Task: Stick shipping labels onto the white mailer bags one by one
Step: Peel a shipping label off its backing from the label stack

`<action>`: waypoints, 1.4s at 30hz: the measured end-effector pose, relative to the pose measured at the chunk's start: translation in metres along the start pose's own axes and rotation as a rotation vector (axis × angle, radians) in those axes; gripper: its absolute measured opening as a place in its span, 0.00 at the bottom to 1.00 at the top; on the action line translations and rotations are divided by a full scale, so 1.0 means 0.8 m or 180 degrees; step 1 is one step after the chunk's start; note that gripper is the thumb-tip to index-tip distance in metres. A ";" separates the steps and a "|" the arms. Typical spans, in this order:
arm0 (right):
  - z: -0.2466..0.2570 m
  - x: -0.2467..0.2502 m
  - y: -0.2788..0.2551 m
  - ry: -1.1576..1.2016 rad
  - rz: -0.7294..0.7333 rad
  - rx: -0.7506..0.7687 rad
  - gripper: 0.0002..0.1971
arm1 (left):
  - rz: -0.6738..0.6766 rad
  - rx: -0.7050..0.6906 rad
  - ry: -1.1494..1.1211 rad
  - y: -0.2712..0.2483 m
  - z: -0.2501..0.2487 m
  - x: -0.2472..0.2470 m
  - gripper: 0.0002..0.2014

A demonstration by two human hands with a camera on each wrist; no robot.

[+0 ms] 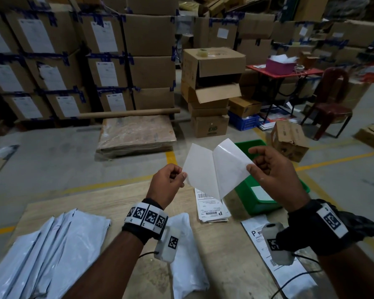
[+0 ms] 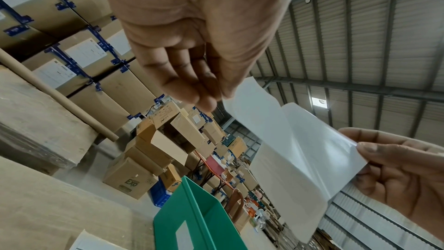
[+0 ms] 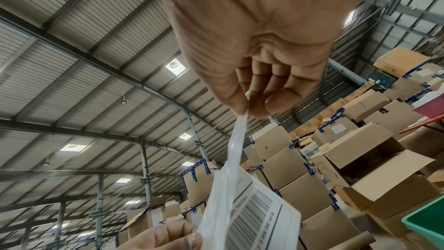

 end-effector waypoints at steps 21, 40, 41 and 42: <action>-0.025 0.043 0.004 0.0050 -0.0333 -0.0007 0.18 | -0.0031 0.0080 -0.0104 0.015 0.004 0.002 0.05; -0.035 0.047 0.009 0.0102 -0.0432 -0.0012 0.18 | -0.0122 0.0218 0.0008 0.022 0.014 0.009 0.06; -0.034 0.049 0.010 0.0129 -0.0446 0.0001 0.17 | -0.0123 0.0221 0.0014 0.022 0.013 0.008 0.05; -0.033 0.051 0.010 0.0157 -0.0466 0.0011 0.17 | -0.0125 0.0224 0.0018 0.023 0.013 0.007 0.05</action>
Point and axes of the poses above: each hand's wrist, its own y-axis towards the middle knuckle, its own x-axis out of the back of the hand, z = x × y, the point moved 2 cm from there along y, towards the middle knuckle, and after that the axes turned 3 degrees about z, right-handed, at the moved point
